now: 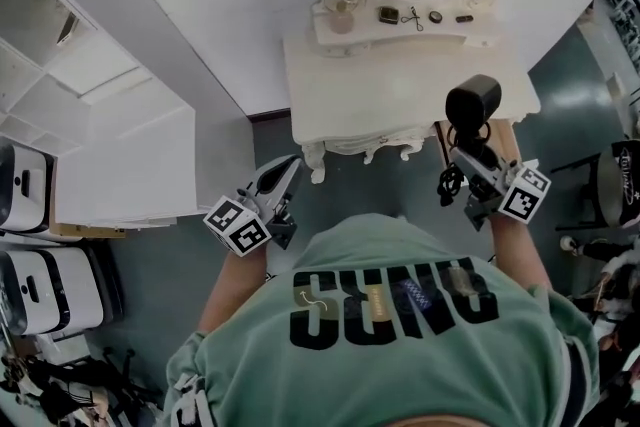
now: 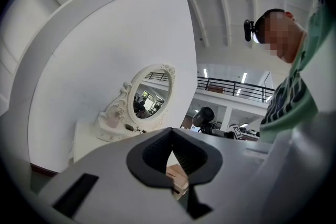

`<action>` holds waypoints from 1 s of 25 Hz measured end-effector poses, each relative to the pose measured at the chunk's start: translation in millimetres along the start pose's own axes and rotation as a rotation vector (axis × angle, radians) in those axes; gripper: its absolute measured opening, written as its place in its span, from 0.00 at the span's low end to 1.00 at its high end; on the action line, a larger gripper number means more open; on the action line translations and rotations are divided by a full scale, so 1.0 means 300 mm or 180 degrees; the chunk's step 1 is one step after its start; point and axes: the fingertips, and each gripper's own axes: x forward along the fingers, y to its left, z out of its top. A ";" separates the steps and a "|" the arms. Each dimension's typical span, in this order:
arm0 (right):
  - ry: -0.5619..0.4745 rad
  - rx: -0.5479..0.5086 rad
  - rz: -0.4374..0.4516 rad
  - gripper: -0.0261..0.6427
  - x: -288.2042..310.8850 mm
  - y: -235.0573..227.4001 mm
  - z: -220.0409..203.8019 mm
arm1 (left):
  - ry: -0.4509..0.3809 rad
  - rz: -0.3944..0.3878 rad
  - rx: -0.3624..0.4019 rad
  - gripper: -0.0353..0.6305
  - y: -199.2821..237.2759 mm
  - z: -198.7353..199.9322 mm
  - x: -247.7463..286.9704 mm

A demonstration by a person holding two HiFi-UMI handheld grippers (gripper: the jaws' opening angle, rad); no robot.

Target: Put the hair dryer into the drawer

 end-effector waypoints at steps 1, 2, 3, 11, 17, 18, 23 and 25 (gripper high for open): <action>0.0020 -0.0004 0.0042 0.37 0.004 -0.050 0.012 | -0.0015 0.0047 0.0023 0.07 0.009 -0.004 0.050; 0.0052 -0.0015 0.0078 0.37 0.006 -0.103 0.025 | -0.0038 0.0104 0.0044 0.07 0.016 -0.007 0.104; 0.0101 -0.0031 0.0099 0.37 0.005 -0.154 0.039 | -0.0061 0.0166 0.0053 0.07 0.019 -0.012 0.161; 0.0477 -0.0190 0.0237 0.36 0.065 -0.409 0.119 | -0.0101 0.0404 -0.0046 0.07 0.048 -0.016 0.416; 0.0521 -0.0236 -0.0062 0.36 0.121 -0.459 0.121 | 0.0185 0.0147 -0.0073 0.07 0.140 -0.026 0.476; 0.0555 -0.0261 -0.0120 0.36 0.111 -0.469 0.113 | 0.0246 0.0084 -0.0083 0.07 0.150 -0.041 0.495; 0.0850 -0.0449 -0.0427 0.36 -0.016 -0.579 0.066 | 0.0524 -0.0236 -0.0080 0.07 0.147 -0.158 0.646; 0.1001 -0.0505 -0.0554 0.36 -0.083 -0.656 0.045 | 0.0601 -0.0349 -0.0123 0.07 0.137 -0.214 0.723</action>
